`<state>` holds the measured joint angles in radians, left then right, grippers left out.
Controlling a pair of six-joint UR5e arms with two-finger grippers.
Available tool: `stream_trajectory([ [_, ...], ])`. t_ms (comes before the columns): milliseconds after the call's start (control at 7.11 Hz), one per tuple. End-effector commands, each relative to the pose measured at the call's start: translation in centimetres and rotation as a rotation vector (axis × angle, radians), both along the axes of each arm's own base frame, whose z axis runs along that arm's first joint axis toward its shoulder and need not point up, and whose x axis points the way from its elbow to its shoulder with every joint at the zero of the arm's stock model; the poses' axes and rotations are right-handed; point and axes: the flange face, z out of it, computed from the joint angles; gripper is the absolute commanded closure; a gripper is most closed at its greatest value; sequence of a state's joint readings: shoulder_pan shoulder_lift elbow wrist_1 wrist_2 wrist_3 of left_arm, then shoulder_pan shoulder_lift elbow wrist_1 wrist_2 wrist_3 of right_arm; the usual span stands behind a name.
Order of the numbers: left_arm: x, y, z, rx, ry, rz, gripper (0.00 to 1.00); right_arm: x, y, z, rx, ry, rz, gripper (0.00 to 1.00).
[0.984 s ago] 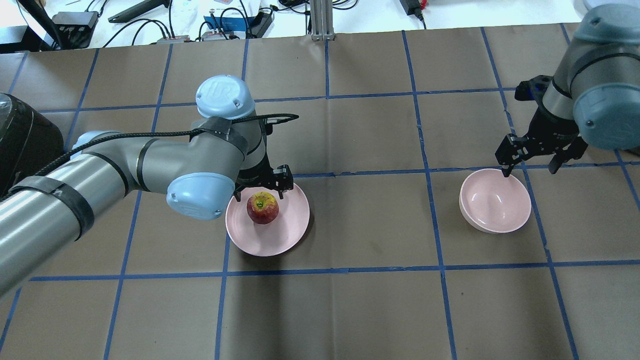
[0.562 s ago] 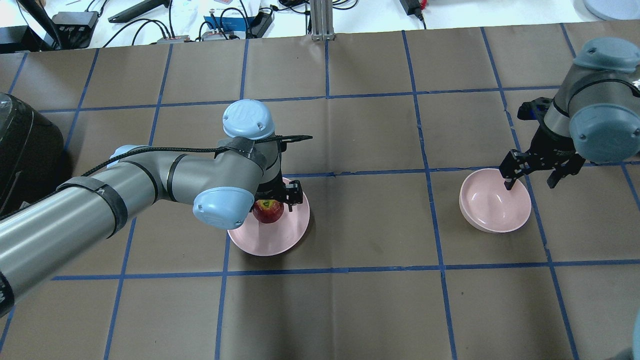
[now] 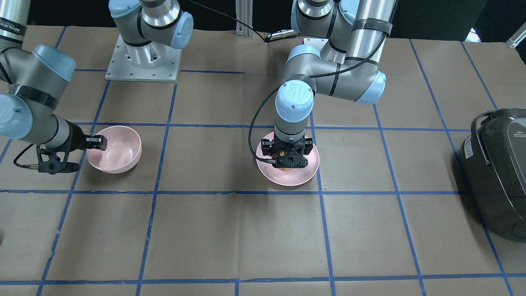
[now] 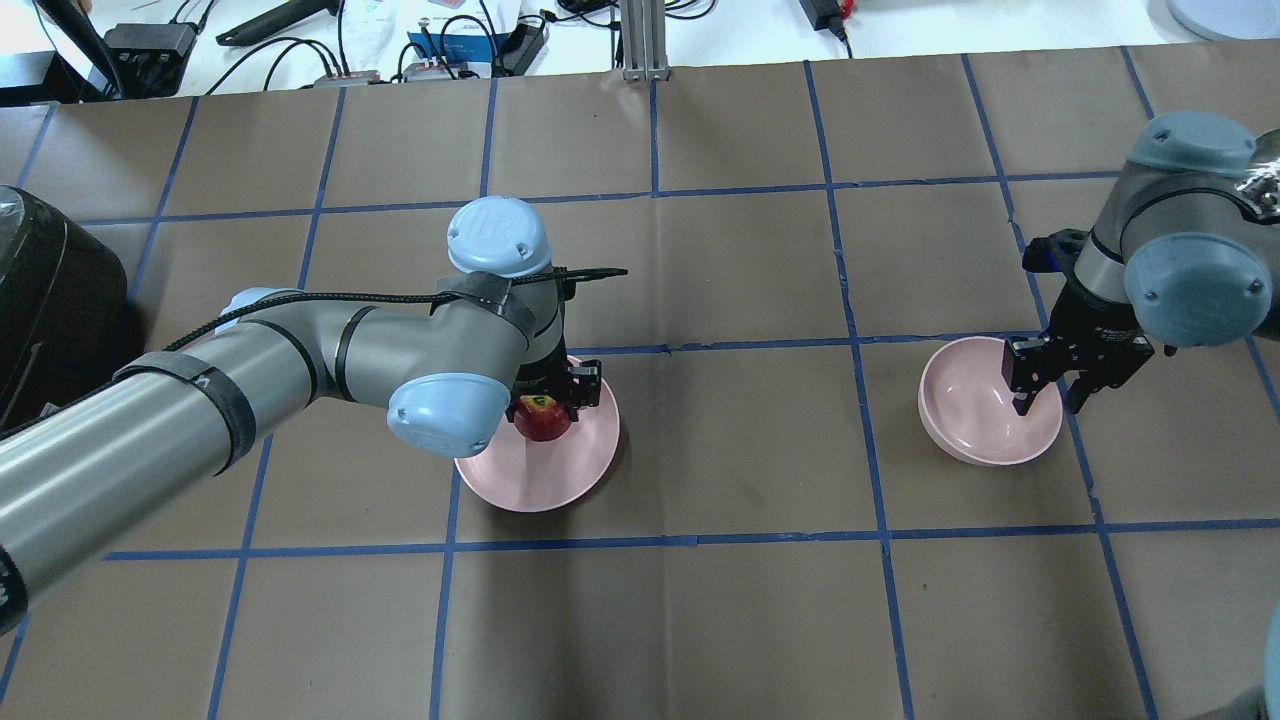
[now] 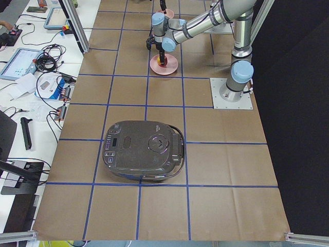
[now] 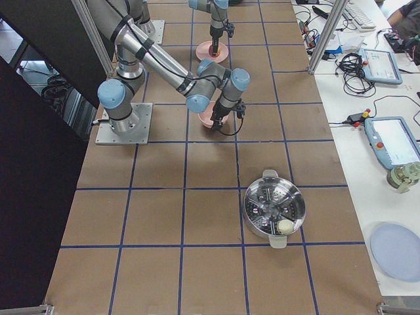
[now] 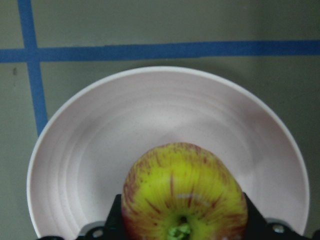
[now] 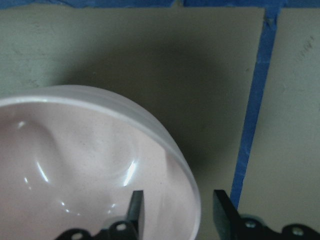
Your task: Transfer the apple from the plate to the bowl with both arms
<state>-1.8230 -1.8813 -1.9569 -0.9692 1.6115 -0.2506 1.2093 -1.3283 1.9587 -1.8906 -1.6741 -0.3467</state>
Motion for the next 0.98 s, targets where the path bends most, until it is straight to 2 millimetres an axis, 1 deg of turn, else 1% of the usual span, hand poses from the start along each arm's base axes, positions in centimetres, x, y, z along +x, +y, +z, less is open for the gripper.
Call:
stream_trajectory([
  [0,0.0,-0.2,3.2,-0.055,0.012,0.002,0.63,0.4,-0.6,1.5,-0.016,-0.039,-0.022,0.98],
  [141,-0.1,0.0,6.7,-0.064,0.016,0.002,0.64,0.7,-0.9,2.1,-0.022,-0.044,-0.028,0.98],
  [281,-0.4,-0.2,10.1,-0.045,0.011,-0.004,0.64,1.6,-1.0,3.0,-0.044,-0.057,-0.061,0.98],
  [422,-1.5,-1.1,12.8,-0.073,0.023,-0.006,0.64,4.3,-1.2,3.3,-0.055,-0.071,-0.068,0.98],
  [562,-2.1,-1.0,16.5,-0.080,0.030,-0.013,0.64,9.1,-1.7,3.8,-0.066,-0.084,-0.092,0.98],
  [703,-2.4,-0.8,18.3,-0.037,0.006,0.000,0.64,15.8,-2.0,4.7,-0.089,-0.107,-0.107,0.98],
  [844,-2.6,-0.8,19.3,-0.052,0.011,0.021,0.64,20.5,-2.3,5.9,-0.115,-0.092,-0.098,0.97],
])
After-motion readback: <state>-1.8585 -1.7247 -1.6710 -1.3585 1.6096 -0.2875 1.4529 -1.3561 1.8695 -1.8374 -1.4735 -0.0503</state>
